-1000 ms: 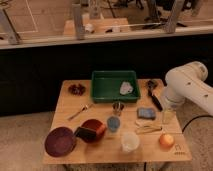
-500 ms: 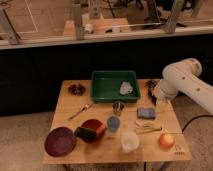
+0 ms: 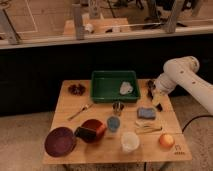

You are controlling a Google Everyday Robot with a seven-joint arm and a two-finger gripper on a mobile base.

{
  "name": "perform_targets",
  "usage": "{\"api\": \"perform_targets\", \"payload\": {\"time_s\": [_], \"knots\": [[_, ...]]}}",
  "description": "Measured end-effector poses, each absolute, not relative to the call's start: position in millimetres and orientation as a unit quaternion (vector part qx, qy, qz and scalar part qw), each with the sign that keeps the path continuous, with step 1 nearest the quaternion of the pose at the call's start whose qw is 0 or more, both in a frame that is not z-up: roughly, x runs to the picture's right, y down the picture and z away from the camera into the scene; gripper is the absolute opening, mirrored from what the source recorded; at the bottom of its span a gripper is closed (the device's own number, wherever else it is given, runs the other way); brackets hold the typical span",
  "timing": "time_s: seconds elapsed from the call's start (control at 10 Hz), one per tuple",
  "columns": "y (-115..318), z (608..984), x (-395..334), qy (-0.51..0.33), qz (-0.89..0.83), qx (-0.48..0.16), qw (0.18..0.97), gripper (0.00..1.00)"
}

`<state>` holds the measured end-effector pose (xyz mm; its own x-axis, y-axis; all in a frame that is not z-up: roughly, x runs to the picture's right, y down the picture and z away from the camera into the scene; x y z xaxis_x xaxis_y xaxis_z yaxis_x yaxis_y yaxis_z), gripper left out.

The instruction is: Place brush in paper cup

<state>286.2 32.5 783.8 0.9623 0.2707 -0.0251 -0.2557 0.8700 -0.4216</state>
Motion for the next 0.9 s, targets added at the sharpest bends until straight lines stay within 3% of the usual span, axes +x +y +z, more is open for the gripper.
{"api": "perform_targets", "payload": {"time_s": [0.9], "knots": [[32.6, 788.6, 293.5, -0.032, 0.163, -0.209, 0.964, 0.8]]}}
